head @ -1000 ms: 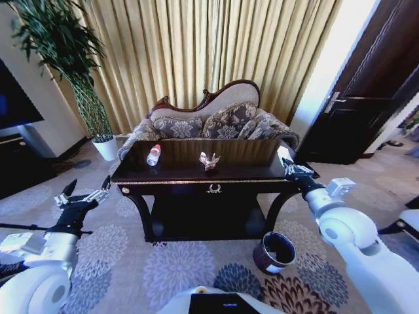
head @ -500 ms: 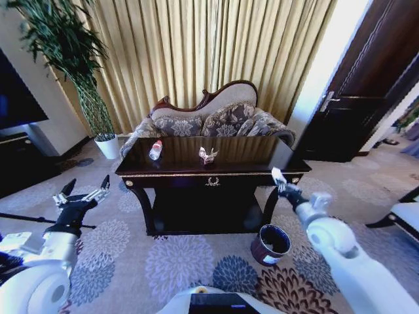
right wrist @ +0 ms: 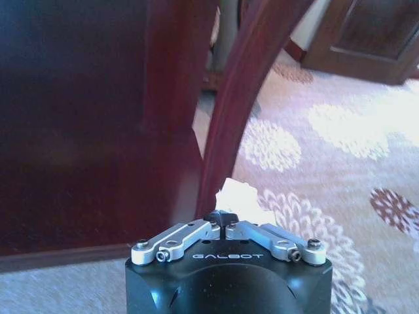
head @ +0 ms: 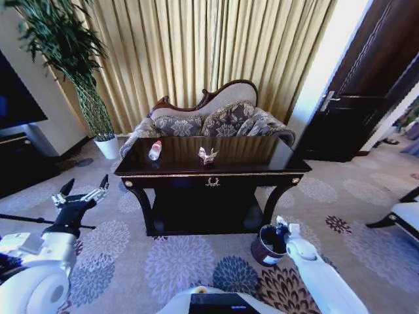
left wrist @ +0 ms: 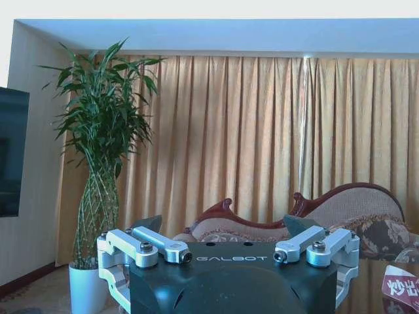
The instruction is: Move to the front of the table and place the trash on the table into the trash bin.
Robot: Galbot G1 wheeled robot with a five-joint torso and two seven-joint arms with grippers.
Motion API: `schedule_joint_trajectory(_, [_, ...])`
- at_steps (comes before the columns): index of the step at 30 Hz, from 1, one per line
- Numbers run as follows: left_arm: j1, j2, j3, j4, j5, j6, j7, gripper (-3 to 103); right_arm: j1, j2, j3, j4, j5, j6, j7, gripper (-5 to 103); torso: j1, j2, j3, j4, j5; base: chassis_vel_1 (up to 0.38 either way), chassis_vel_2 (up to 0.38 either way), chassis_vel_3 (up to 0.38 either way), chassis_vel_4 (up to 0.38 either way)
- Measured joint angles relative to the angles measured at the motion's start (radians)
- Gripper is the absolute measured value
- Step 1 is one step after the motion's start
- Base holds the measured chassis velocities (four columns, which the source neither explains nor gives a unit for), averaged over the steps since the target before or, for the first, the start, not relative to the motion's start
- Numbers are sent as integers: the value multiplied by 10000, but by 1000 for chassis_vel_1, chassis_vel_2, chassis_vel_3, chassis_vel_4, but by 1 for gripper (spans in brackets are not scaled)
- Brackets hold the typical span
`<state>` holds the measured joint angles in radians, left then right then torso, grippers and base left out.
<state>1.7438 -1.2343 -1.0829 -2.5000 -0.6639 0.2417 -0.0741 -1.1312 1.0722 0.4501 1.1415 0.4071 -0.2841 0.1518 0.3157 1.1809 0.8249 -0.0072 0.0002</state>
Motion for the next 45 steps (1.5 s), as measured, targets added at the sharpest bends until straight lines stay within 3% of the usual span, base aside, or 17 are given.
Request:
schedule_joint_trajectory(10, [5,-32,-14,0,6,-21,3,100,1173,257,-111,-1742,-717,69,-190,-3,0,0,0,1,-3,0,0,0,0])
schedule_joint_trajectory(21, [8,-42,-3,0,8,-29,12,100,965,179,-15,-1476,-803,107,-172,40,-1,1,-1,-3,-2,0,0,0,0])
schedule_joint_trajectory(27, [17,-41,-22,0,6,-31,12,100,934,182,-9,-1421,-789,91,-167,56,0,1,-1,-2,-2,0,0,0,0])
schedule_joint_trajectory(31, [9,-41,-10,0,2,-32,17,100,907,183,-10,-1381,-803,74,-155,78,-1,2,-1,-2,-2,0,0,0,0])
schedule_joint_trajectory(32, [9,-41,-10,0,2,-32,17,100,907,183,-10,-1381,-803,74,-155,78,-1,2,-1,-2,-2,0,0,0,0])
schedule_joint_trajectory(37, [14,-46,-3,0,-1,-32,20,100,845,169,19,-1371,-800,66,-148,97,-1,2,-1,-2,-2,0,0,0,0])
schedule_joint_trajectory(45, [-1,-54,-1,0,-12,-33,20,100,711,139,87,-1355,-781,60,-139,100,-1,2,-1,-2,-2,0,0,0,0])
